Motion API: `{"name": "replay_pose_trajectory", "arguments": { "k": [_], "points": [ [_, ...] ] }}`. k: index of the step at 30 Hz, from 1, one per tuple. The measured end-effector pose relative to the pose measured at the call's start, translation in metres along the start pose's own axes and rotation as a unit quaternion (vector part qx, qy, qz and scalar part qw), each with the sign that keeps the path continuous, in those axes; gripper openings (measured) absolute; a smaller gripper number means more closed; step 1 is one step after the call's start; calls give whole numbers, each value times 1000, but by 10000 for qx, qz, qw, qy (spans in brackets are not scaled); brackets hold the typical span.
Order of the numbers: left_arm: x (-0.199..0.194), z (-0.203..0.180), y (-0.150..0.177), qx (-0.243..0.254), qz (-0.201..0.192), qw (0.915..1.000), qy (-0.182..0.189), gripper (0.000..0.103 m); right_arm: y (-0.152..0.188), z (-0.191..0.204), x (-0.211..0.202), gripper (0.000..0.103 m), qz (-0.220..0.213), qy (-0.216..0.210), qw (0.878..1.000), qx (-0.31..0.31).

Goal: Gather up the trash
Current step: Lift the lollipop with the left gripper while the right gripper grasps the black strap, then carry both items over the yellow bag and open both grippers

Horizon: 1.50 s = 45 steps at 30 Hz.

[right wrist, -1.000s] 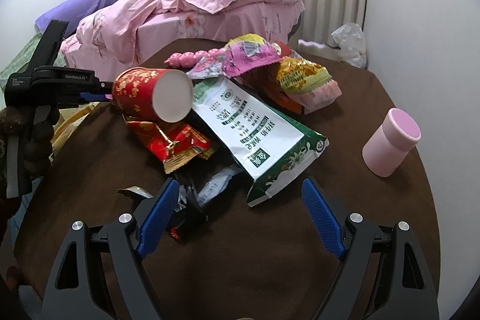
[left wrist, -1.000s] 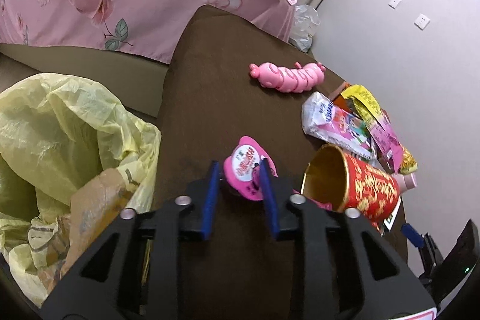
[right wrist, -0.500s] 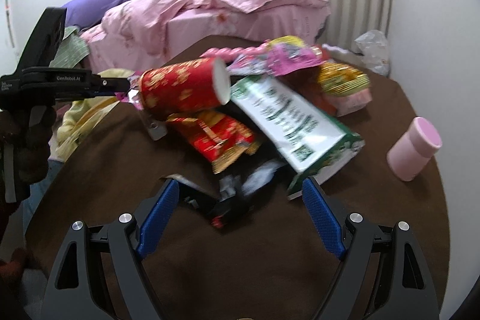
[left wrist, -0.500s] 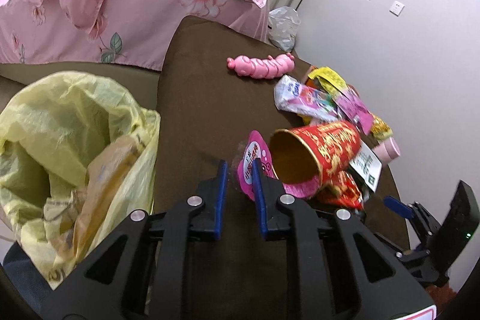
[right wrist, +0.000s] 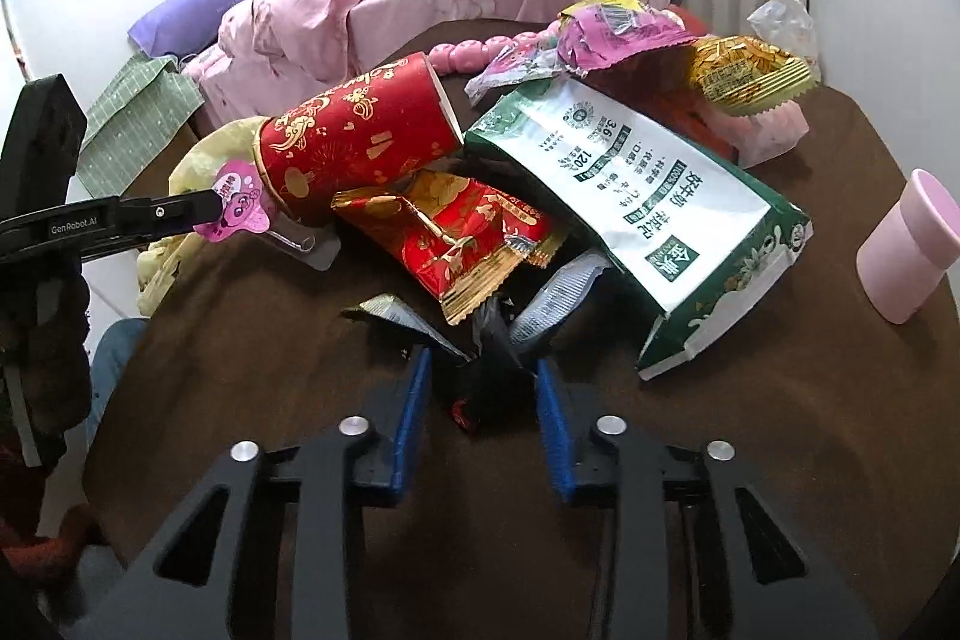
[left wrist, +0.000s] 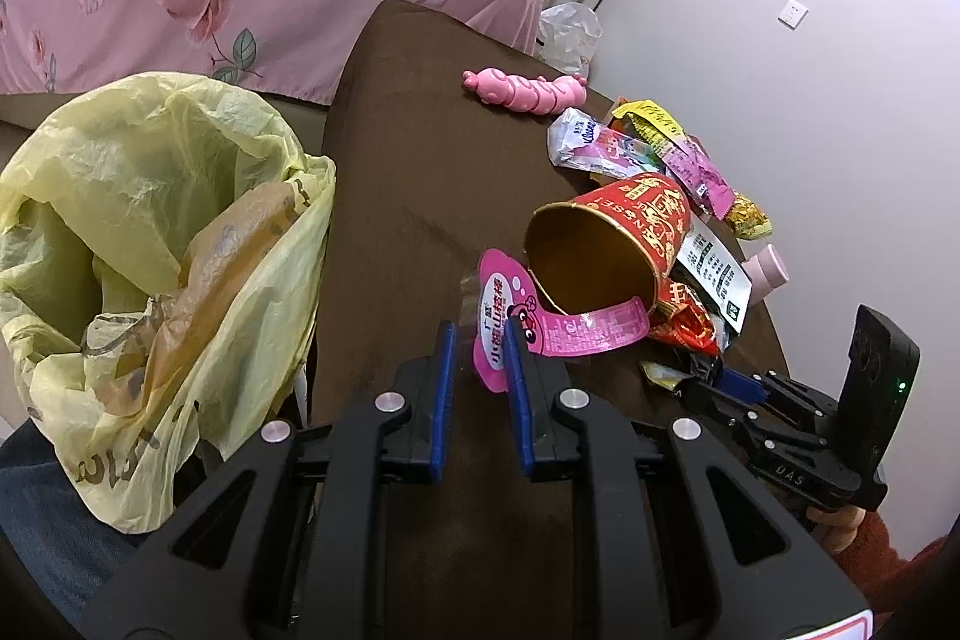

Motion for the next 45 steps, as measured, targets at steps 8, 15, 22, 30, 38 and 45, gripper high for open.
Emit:
{"name": "replay_pose_trajectory", "arguments": {
  "k": [8, 15, 22, 30, 38, 45],
  "points": [
    [-27, -11, -4, 155, -327, 9993, 54, 15, -8, 7, -32, 17, -247, 159, 9995, -149],
    [-55, -12, -4, 54, -613, 9980, 112, 14, -18, 12, -68, 16, -546, 320, 9976, -271],
    [-70, -18, -5, 49, -785, 9968, 136, 14, -35, 16, -95, 16, -884, 412, 9946, -350],
    [-101, -17, -8, 97, -1202, 9925, -187, 14, -51, 21, -108, 16, -1231, 402, 9908, -381],
    [-107, 2, -14, -87, -1298, 9908, -382, 14, -82, 34, -89, 16, -1226, 138, 9907, -567],
    [-112, 37, -18, -330, -1304, 9881, -740, 14, -103, 66, -52, 16, -920, -314, 9920, -800]
  ]
}}
Point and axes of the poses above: each gripper's, at about its wrist camera, not at the fingertips, and x roughly the way its jaws point, z to its left, y to its underside, the point moved 4 cm from there along x, roughly the way its jaws point, and after that the axes turned 4 degrees about -z, right-handed, at the moved point
